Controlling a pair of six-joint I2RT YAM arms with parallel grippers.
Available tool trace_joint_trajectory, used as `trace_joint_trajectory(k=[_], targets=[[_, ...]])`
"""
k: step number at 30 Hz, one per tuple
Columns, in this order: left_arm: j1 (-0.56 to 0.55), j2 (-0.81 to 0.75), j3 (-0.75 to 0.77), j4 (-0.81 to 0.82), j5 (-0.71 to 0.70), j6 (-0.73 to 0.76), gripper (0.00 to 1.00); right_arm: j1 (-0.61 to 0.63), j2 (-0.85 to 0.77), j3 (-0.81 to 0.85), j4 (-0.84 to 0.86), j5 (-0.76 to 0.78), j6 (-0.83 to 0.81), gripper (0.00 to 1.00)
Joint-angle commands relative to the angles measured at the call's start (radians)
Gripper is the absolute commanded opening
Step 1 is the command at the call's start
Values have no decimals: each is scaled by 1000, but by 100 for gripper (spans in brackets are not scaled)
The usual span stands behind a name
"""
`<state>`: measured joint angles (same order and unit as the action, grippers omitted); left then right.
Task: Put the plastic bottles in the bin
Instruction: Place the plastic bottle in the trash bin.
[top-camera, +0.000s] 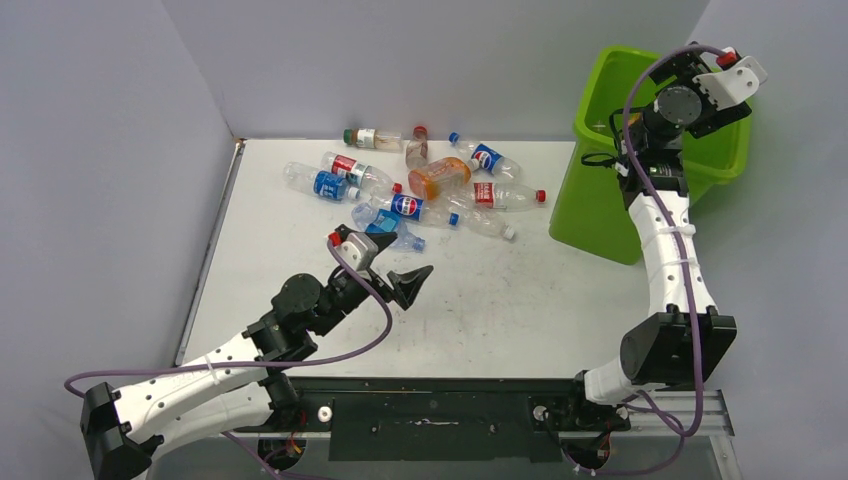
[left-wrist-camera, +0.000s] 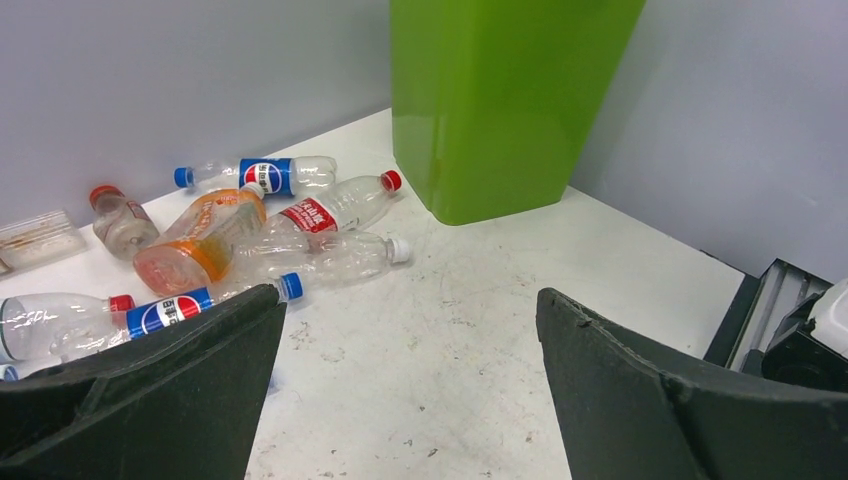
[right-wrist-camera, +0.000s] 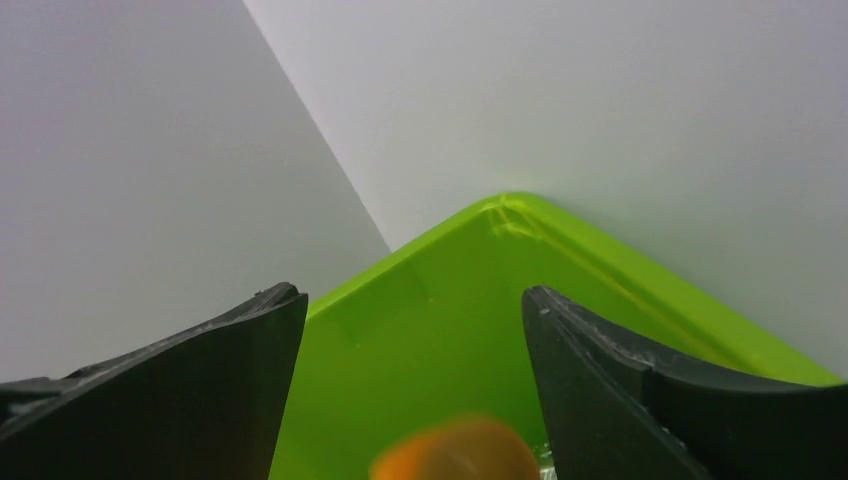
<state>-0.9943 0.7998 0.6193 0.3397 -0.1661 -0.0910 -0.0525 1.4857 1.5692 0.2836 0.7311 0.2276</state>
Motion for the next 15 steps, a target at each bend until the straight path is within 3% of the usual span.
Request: trace_joint_trajectory(k=[1, 5, 9, 15], targets=[[-5, -7, 15, 18, -34, 8, 96, 4, -28, 26, -47, -111, 86, 86], [-5, -4, 19, 14, -41, 8, 96, 31, -45, 86, -77, -149, 103, 92], [-5, 7, 24, 7, -66, 8, 96, 165, -69, 159, -89, -191, 50, 94], [-4, 52, 66, -75, -209, 35, 96, 326, -163, 115, -115, -486, 110, 94]])
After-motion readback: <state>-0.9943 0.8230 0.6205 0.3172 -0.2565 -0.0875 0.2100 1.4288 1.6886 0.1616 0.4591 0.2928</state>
